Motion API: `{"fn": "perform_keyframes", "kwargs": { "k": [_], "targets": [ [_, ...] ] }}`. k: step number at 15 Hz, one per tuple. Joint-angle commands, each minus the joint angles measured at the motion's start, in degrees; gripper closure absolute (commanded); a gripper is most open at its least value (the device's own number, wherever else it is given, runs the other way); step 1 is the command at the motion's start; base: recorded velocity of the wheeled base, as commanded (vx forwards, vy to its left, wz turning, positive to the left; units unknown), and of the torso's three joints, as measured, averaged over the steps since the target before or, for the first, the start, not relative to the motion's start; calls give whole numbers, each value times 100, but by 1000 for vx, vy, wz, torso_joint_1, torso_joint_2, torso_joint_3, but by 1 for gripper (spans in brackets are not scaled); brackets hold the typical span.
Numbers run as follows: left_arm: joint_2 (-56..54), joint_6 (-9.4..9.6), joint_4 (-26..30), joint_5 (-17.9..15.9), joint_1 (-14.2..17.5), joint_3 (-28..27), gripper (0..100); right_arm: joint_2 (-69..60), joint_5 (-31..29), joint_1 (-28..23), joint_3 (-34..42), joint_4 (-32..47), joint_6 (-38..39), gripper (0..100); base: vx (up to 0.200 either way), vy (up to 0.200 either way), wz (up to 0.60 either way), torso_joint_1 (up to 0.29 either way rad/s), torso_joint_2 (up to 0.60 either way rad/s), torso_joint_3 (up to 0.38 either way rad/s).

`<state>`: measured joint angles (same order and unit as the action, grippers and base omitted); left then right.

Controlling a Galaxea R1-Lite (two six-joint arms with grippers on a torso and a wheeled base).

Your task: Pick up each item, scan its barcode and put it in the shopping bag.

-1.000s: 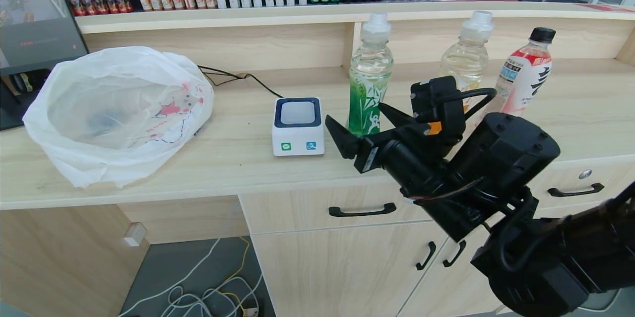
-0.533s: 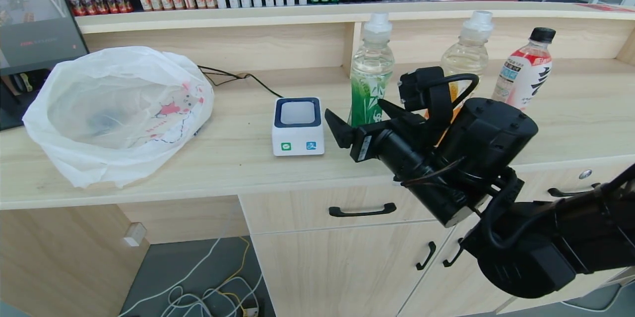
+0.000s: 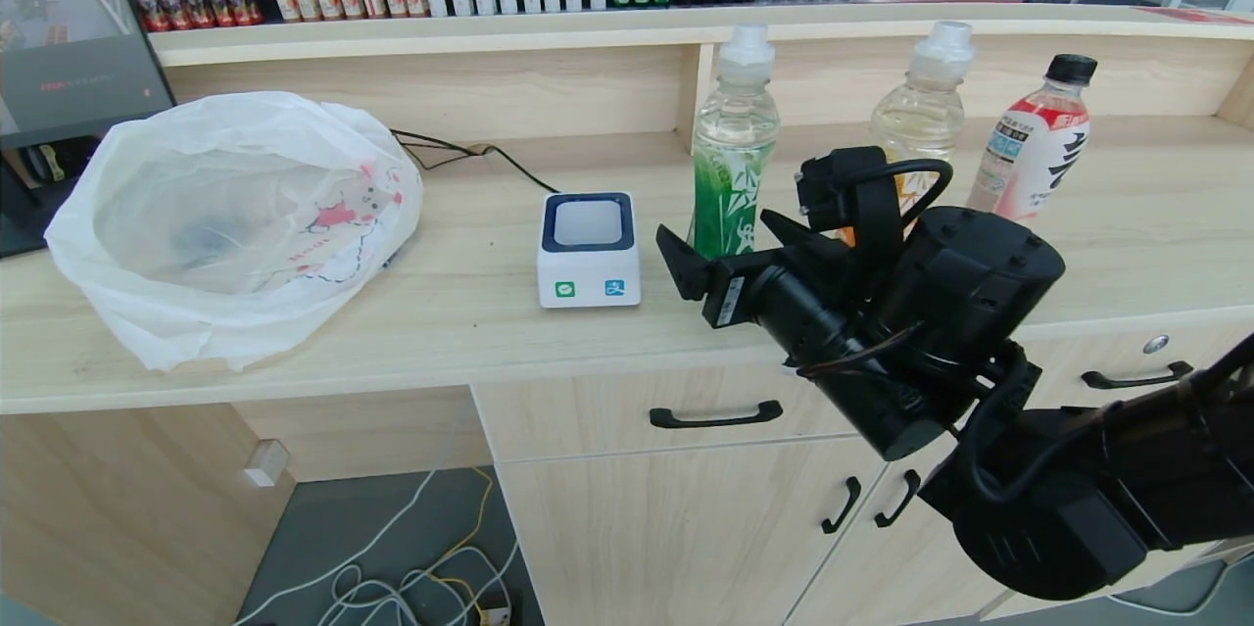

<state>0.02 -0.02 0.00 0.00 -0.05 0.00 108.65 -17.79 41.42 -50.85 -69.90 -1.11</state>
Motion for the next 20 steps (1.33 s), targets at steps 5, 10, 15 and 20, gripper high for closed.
{"fn": "perform_keyframes", "kwargs": {
  "k": [5,10,15,20],
  "targets": [
    [-2,-6,0,0,-4,0,0,-20,38,-178,-118,3,-3,0,0,0,0,0,0,0],
    [-2,-6,0,0,-4,0,0,261,205,-363,-681,143,-3,0,0,0,0,0,0,0],
    [-2,2,0,0,-4,0,0,508,372,-583,-1076,249,-3,0,0,0,0,0,0,0],
    [-2,2,0,0,-4,0,0,701,531,-706,-1314,275,-21,0,0,0,0,0,0,0]
  ]
}}
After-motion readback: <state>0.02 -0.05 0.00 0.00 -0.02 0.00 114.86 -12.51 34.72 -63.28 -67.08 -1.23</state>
